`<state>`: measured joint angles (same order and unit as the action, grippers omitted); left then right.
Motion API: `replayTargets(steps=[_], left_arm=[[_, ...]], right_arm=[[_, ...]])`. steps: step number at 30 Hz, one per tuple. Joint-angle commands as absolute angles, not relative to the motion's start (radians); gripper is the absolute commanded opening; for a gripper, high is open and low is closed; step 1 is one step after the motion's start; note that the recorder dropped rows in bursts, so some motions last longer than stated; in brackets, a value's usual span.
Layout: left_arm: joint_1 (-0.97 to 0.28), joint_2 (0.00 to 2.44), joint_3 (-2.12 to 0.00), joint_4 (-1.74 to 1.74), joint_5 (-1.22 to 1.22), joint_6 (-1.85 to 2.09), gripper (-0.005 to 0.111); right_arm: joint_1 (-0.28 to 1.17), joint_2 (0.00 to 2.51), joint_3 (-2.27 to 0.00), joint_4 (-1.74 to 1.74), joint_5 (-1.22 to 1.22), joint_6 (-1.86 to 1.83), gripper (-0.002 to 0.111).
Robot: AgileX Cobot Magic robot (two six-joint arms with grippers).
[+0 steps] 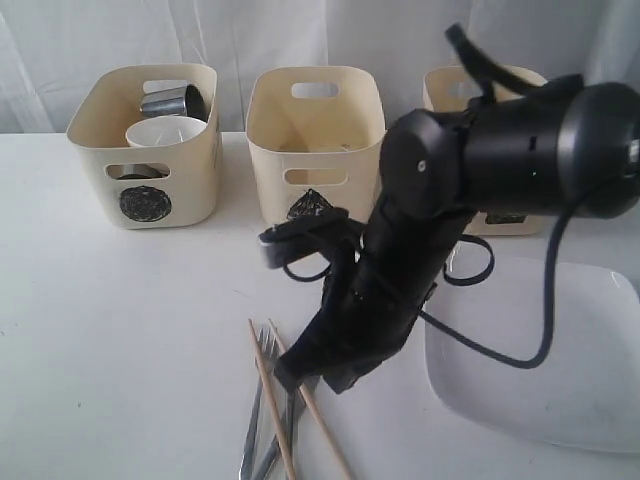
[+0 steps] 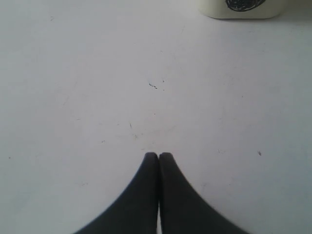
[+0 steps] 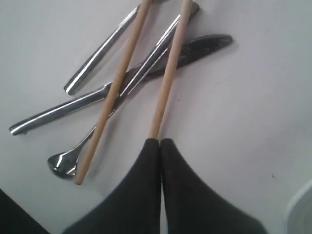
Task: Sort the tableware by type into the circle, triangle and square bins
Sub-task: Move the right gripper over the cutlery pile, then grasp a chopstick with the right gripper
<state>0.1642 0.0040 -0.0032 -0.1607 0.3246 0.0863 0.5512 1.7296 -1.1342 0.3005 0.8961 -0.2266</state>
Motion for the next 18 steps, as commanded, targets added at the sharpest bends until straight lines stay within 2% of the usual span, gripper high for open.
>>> replayTargets(steps=[1,4,10,12,18], left_arm=[[0.169,0.000,0.000,-0.170,0.350,0.086,0.000],[0.169,0.000,0.000,-0.170,0.350,0.086,0.000],[0.169,0.000,0.000,-0.170,0.350,0.086,0.000],[0.169,0.000,0.000,-0.170,0.350,0.086,0.000],[0.169,0.000,0.000,-0.170,0.350,0.086,0.000]], right_arm=[[0.589,1.783,-1.137,0.255,0.876,-0.221,0.002],[0.610,1.806,-1.137,0.255,0.851,-0.224,0.012],[0.620,1.847,-1.137,0.257,0.788,-0.268,0.043],[0.620,1.853,-1.137,0.257,0.753,-0.266,0.048],[0.621,1.867,-1.137,0.265,0.701,-0.247,0.048]])
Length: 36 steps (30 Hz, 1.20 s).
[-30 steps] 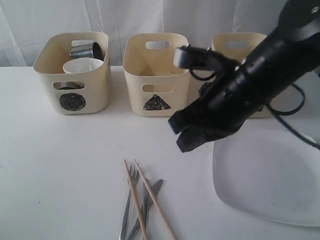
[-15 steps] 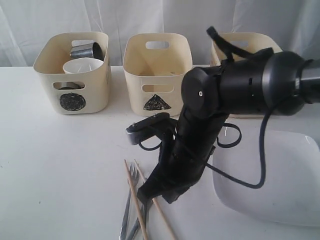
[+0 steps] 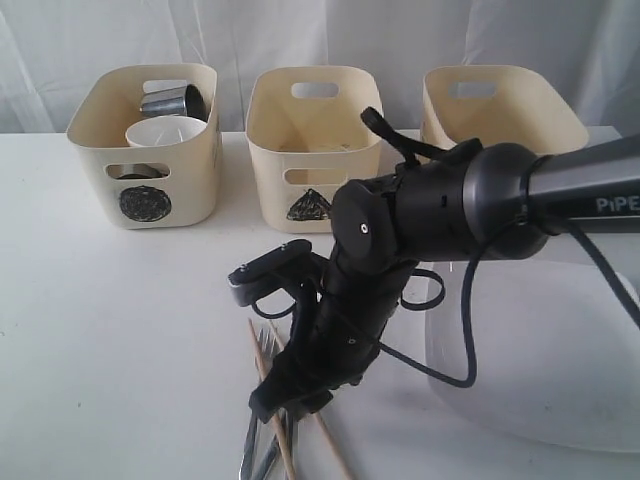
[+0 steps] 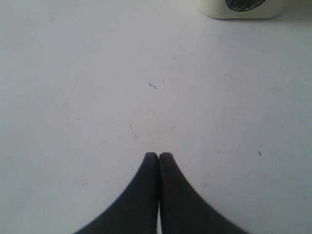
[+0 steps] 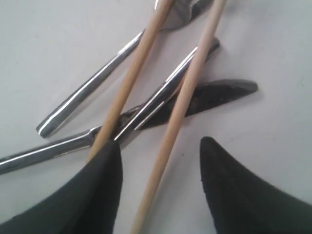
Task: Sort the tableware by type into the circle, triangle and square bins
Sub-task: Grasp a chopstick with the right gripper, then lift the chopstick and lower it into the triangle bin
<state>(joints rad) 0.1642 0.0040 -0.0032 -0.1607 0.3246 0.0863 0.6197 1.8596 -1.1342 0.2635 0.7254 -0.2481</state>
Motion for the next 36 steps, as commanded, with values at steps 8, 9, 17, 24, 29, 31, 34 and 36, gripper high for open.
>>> replayTargets(steps=[8,9,17,24,29,31,34,36], left_arm=[[0.169,0.000,0.000,-0.170,0.350,0.086,0.000],[0.169,0.000,0.000,-0.170,0.350,0.086,0.000],[0.169,0.000,0.000,-0.170,0.350,0.086,0.000],[0.169,0.000,0.000,-0.170,0.350,0.086,0.000],[0.169,0.000,0.000,-0.170,0.350,0.086,0.000],[0.169,0.000,0.000,-0.170,0.350,0.086,0.000],[0.169,0.000,0.000,-0.170,0.350,0.086,0.000],[0.169,0.000,0.000,-0.170,0.350,0.086,0.000]], right_arm=[[0.621,1.928,-1.137,0.257,0.751,-0.247,0.048],[0.621,1.936,-1.137,0.252,0.756,-0.245,0.048],[0.621,1.947,-1.137,0.181,0.758,-0.150,0.029],[0.621,1.947,-1.137,0.181,0.755,-0.124,0.002],[0.621,1.947,-1.141,0.151,0.719,-0.070,0.000],[0.621,1.944,-1.151,0.097,0.716,-0.018,0.000],[0.618,1.931,-1.179,0.048,0.720,0.008,0.000],[0.618,1.909,-1.203,0.049,0.723,0.008,0.000]])
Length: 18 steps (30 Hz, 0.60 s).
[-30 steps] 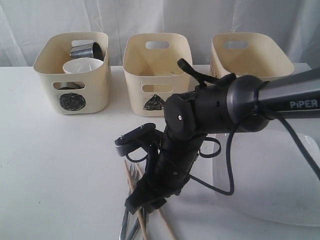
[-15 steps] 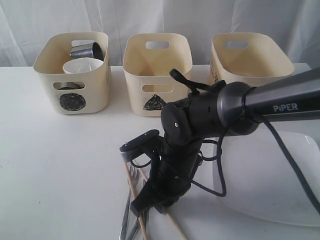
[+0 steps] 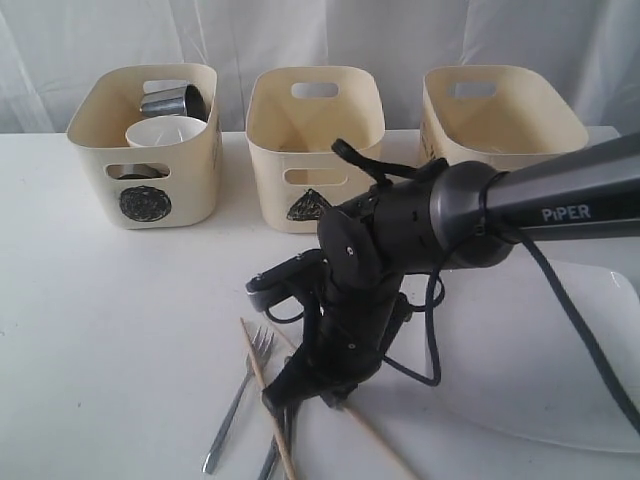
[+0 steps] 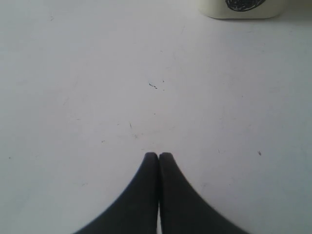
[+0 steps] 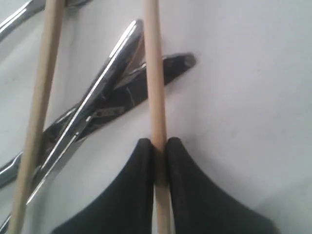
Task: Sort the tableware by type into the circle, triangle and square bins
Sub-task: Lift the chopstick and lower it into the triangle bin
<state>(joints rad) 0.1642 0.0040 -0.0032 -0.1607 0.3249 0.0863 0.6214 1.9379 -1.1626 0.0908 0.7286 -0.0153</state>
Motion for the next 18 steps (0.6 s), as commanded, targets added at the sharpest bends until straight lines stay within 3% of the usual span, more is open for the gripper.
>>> replayTargets(steps=[1,11,18], left_arm=[[0.169,0.000,0.000,-0.170,0.350,0.086,0.000],[0.169,0.000,0.000,-0.170,0.350,0.086,0.000],[0.169,0.000,0.000,-0.170,0.350,0.086,0.000]], right_arm=[[0.618,1.891,-1.218,0.049,0.725,0.008,0.000],[0.615,1.754,-1.362,-0.090,0.758,0.041,0.000],[0.572,1.697,-1.479,-0.469,0.680,0.300,0.000]])
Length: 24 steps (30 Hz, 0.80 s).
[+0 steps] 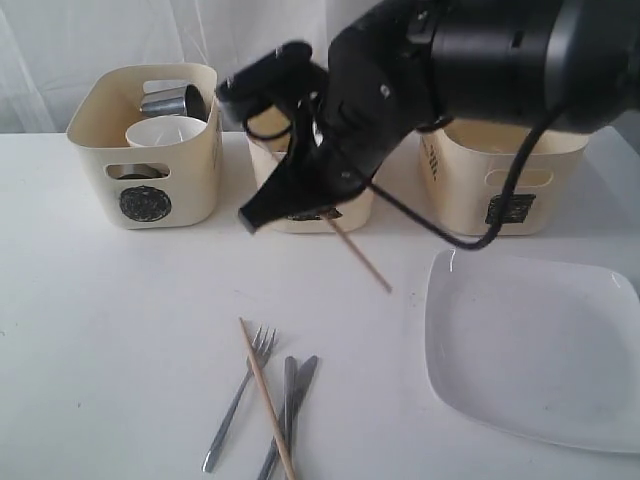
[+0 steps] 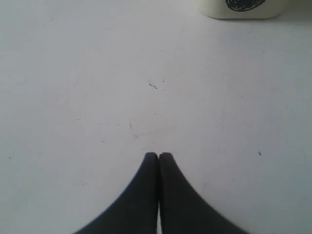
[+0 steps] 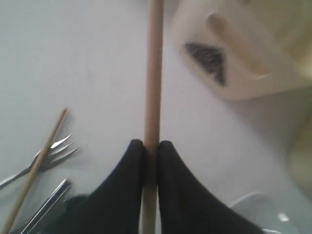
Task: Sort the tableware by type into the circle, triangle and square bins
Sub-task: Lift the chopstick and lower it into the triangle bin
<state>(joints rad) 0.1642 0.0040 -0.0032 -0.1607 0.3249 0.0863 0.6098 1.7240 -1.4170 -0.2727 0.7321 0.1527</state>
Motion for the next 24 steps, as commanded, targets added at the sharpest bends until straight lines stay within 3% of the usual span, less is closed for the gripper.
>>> replayTargets(steps=[1,6,13,18,24], left_arm=[[0.169,0.000,0.000,-0.170,0.350,0.086,0.000],[0.169,0.000,0.000,-0.170,0.350,0.086,0.000],[0.169,0.000,0.000,-0.170,0.350,0.086,0.000],[0.169,0.000,0.000,-0.170,0.350,0.086,0.000],[0.169,0.000,0.000,-0.170,0.350,0.086,0.000]], right_arm=[[0.558,1.693,-1.497,-0.505,0.664,0.334,0.000],[0.483,1.687,-1.571,-0.561,0.505,0.390,0.000],[0.394,1.725,-1.564,-0.559,0.076,0.423,0.000],[0.390,1.753,-1.547,-0.559,0.085,0.425,0.000],[0.388,1.775,-1.547,-0.582,0.264,0.301,0.000]])
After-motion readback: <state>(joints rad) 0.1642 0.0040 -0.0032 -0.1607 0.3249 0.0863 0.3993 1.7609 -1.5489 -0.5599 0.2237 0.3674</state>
